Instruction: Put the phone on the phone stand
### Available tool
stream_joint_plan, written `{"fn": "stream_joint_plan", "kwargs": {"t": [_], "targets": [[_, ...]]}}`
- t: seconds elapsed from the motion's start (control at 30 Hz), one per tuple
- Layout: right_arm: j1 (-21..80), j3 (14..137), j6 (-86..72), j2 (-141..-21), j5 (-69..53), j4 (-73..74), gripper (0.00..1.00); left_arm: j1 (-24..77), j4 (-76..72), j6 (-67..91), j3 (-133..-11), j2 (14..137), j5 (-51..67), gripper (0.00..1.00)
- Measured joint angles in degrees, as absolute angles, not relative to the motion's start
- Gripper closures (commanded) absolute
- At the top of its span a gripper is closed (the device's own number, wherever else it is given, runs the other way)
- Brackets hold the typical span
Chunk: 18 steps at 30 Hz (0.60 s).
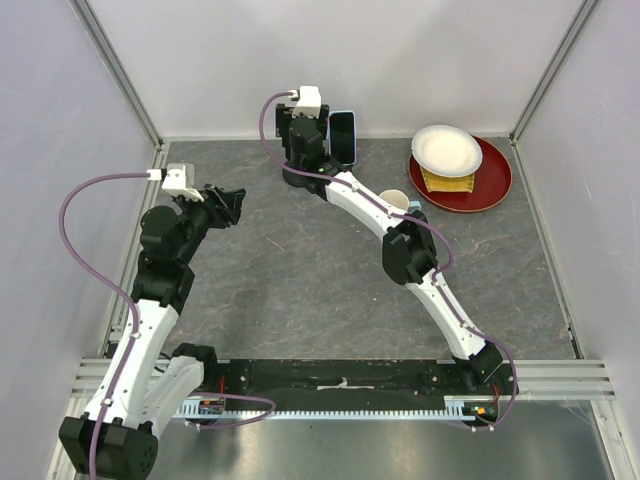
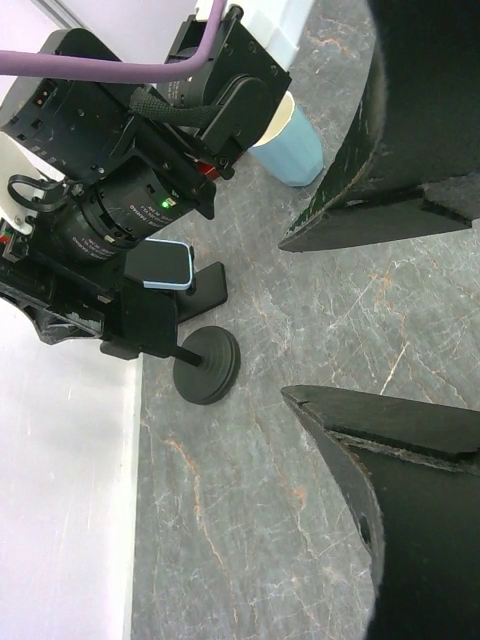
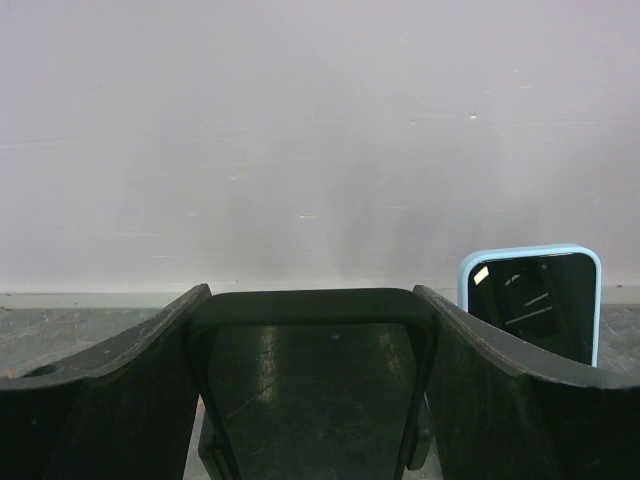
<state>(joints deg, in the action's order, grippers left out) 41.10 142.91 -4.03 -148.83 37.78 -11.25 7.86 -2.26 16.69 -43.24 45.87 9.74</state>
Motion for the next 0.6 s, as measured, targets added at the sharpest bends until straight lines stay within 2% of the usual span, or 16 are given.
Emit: {"fn": "stream_joint_plan", "kwargs": {"t": [0.27,0.6], "targets": [[41.1,143.3,-4.8,-148.9,36.7,-10.6,0.02,7.5,-2.3,17.2,-43.2,46.2,10.7,0.39],[41.6,143.3,-5.7,-148.8,33.6,-8.4,0.02,7.5,-2.3,17.2,-43.2,46.3,10.7,0.39]]}}
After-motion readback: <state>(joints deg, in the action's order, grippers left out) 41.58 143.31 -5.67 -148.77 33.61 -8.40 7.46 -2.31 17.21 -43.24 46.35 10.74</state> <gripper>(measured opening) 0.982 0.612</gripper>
